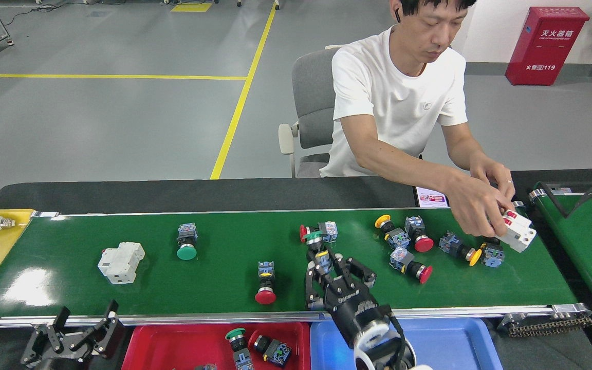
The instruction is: Pick switch part from conveyor to tray
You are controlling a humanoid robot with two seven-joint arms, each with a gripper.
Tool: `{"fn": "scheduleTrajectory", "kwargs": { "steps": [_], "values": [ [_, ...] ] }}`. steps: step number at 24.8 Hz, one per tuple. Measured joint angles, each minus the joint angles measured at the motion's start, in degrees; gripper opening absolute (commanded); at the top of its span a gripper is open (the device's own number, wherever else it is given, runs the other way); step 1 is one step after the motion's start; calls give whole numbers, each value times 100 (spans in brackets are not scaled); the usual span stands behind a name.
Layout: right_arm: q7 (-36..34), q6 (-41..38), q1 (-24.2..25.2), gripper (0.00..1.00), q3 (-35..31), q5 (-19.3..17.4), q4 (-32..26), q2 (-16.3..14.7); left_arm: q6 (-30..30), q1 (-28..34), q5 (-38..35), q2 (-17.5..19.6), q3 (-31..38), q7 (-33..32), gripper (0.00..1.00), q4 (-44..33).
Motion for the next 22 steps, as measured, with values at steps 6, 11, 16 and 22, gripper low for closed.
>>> {"fn": "scheduleTrajectory", "kwargs": {
  "steps": [6, 11, 16, 22],
  "values": [
    [268, -1768, 510, 99, 268, -133, -32, 116, 142, -449, -173, 172, -325, 83, 100, 544],
    [345, -1933, 396, 99, 323, -156, 30, 219, 156, -1386, -539, 242, -394, 218, 100, 1642],
    [325, -844, -58, 99, -22, -157, 13, 256, 178, -2347, -650, 809, -657, 576, 99, 3351],
    [-676, 1205, -378, 99, -463, -95, -1, -332, 329, -3319, -650, 1264, -1261, 1141, 85, 5092]
  ]
}}
